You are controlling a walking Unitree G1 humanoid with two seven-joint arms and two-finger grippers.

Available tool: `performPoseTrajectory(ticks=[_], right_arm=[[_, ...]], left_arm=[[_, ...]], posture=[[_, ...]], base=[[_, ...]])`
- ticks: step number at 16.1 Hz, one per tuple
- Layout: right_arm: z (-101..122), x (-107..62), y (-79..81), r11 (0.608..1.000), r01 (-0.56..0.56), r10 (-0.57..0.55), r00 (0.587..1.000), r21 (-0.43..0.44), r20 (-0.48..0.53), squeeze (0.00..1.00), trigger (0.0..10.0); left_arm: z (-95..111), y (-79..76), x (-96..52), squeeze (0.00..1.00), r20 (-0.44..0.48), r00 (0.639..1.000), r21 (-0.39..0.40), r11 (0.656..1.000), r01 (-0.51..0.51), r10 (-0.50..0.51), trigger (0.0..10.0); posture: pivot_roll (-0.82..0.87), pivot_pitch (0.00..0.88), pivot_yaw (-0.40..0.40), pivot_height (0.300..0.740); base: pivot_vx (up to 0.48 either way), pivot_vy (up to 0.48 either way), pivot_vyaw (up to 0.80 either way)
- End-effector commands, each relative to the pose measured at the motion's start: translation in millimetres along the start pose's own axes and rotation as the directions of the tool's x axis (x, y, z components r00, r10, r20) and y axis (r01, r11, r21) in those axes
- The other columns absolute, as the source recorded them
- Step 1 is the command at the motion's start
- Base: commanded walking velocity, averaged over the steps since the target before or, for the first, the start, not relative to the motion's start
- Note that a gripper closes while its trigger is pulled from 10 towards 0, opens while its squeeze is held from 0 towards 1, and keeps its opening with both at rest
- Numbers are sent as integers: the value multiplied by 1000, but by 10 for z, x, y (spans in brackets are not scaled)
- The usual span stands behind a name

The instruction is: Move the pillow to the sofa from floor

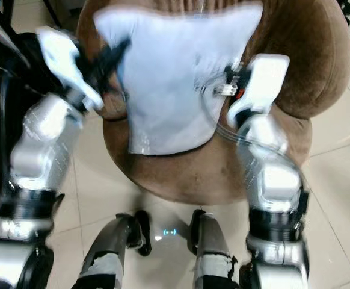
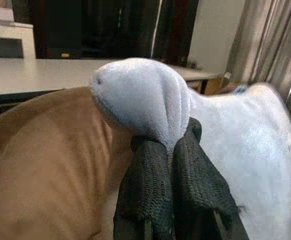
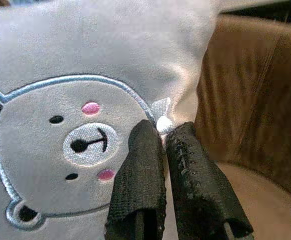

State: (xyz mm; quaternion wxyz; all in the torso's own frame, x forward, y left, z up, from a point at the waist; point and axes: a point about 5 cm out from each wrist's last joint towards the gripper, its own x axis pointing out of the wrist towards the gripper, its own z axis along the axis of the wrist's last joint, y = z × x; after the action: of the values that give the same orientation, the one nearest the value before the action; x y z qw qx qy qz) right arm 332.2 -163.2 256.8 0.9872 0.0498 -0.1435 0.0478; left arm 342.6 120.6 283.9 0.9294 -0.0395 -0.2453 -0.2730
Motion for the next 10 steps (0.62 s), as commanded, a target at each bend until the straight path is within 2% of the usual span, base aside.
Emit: performPoseTrajectory(ticks=[1, 3, 6, 8, 10], right_arm=[[96, -19, -49, 1000, 8, -9, 999, 8, 33, 0, 10000], [40, -38, 9, 998, -25, 25, 1000, 50, 4, 0, 10000], [70, -17, 26, 999, -20, 20, 1000, 49, 13, 0, 10000], [177, 33, -4, 999, -38, 37, 999, 28, 39, 0, 10000], [474, 129, -49, 993, -110, 107, 990, 37, 88, 0, 10000]], left_arm=[[125, 61, -16, 0, 45, 999, -30, 999, -11, 13, 10000], [154, 163, -20, 0, 45, 997, -99, 993, -59, 64, 10000], [125, 155, -20, 0, 4, 999, -104, 994, -42, 42, 10000], [122, 133, 0, 0, -28, 1000, -88, 996, -12, 9, 10000], [319, 139, 59, 0, -21, 996, -112, 990, 83, -85, 10000]], posture=[[-29, 356, 35, 669], [-29, 356, 35, 654], [-26, 344, 34, 639], [-23, 325, 34, 639], [-24, 320, 32, 639]], base=[[0, 0, 0], [0, 0, 0], [0, 0, 0], [0, 0, 0], [0, 0, 0]])
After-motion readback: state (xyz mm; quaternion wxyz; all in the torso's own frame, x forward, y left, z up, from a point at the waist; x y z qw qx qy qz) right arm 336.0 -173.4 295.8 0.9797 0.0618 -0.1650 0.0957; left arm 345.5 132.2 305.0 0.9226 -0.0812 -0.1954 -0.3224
